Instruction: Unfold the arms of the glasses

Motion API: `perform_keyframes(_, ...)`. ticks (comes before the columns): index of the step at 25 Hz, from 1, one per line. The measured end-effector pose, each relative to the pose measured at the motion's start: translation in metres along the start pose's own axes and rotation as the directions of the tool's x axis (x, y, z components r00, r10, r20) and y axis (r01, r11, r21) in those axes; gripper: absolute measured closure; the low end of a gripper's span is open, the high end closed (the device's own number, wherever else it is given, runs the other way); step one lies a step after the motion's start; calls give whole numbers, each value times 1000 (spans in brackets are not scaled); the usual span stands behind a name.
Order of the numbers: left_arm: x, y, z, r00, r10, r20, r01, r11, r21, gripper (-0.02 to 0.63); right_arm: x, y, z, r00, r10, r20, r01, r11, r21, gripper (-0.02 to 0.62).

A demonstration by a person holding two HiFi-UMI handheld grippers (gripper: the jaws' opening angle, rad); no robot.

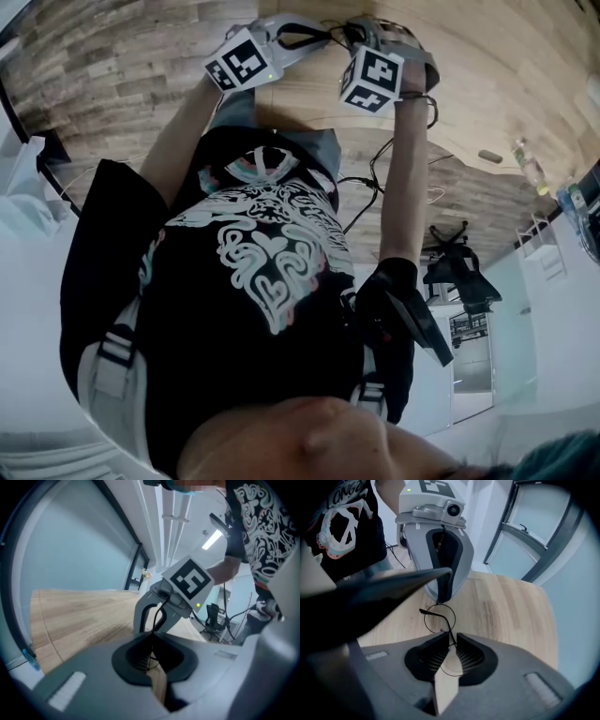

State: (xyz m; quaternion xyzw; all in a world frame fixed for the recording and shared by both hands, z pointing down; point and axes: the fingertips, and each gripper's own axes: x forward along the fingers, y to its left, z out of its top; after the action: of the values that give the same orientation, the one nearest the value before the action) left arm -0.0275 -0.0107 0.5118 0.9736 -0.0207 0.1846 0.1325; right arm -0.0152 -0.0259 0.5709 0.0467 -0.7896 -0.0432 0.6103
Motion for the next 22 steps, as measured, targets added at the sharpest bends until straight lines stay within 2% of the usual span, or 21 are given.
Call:
perform_keyframes(4,-4,3,-1,1000,11,-2,-11,1000,-3,618,2,1,3,998,37,-43,-40,998,-52,554)
perform_keyframes(7,-6,9,0,999,36,1,-36,999,-3,617,4,-2,4,998,24,-59,-29,996,-84,583)
perform_keyframes(10,-10,14,1,999,52,-7,-52,998,19,617,4,-2,7,998,19,-65,-24,997,-75,591)
perform_keyframes(13,-12,17,1,998,66,-9,-66,998,11,617,1,-1,9,999,19,-31,-19,1000,-15,594)
perform_keyframes(16,-13,21,2,997,79,6,-79,997,-23,618,-5,0,10,999,9,36,-12,996,87,594)
perform_keyframes(22,-15,22,4,996,89,17,-88,994,-57,618,-20,1,7,987,-20,159,-28,956,290,594)
